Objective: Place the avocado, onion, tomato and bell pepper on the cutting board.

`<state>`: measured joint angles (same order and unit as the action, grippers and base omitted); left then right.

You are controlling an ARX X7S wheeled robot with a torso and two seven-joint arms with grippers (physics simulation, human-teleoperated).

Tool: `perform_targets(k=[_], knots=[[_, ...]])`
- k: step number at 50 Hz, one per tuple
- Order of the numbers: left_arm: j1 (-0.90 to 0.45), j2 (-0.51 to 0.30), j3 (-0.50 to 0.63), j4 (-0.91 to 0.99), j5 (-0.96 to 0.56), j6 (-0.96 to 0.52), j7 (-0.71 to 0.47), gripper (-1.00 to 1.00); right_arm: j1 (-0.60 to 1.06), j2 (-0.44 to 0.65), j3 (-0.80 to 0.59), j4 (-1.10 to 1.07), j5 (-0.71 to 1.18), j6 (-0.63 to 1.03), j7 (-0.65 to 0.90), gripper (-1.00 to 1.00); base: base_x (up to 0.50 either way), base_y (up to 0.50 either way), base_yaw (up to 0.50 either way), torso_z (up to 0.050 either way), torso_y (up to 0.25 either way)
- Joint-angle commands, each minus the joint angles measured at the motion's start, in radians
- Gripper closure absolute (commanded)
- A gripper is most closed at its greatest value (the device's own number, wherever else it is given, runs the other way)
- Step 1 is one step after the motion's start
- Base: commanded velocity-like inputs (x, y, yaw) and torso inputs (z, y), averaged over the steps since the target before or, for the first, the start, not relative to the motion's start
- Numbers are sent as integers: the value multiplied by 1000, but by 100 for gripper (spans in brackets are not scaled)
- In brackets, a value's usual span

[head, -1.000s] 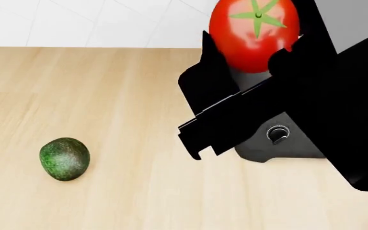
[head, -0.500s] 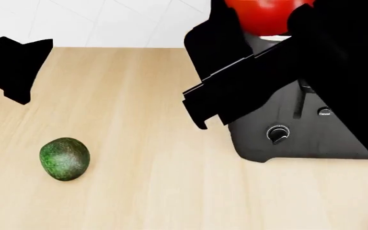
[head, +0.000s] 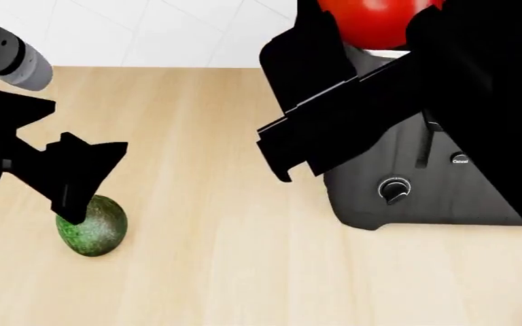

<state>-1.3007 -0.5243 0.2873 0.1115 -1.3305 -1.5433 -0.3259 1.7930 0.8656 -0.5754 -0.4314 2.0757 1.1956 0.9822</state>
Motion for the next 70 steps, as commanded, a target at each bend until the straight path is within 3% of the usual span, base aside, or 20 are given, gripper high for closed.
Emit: perform_targets(k=[1, 11, 16, 20, 29, 70], knots=[[30, -3, 44, -21, -139, 2, -83, -100, -15, 8, 12, -13, -29, 1, -16, 100, 0, 0, -3, 0, 0], [76, -32, 91, -24, -222, 10, -164, -100, -27, 13, 12, -15, -33, -9, -15, 100, 0, 0, 0, 0, 0], [81, -43, 105, -39, -381, 12, -288, -100, -19, 7, 8, -9, -36, -6, -18, 100, 0, 0, 0, 0, 0], [74, -53, 126, -43, -423, 22, -316, -100, -19, 6, 7, -7, -39, -6, -21, 100, 0, 0, 0, 0, 0], [61, -74, 194, -31, -205, 62, -151, -100, -44, 17, 13, -18, -52, -14, -34, 100, 0, 0, 0, 0, 0], [42, -82, 373, -177, 78, 232, 68, -100, -63, 45, 3, -50, -28, -45, -23, 100, 0, 0, 0, 0, 0]])
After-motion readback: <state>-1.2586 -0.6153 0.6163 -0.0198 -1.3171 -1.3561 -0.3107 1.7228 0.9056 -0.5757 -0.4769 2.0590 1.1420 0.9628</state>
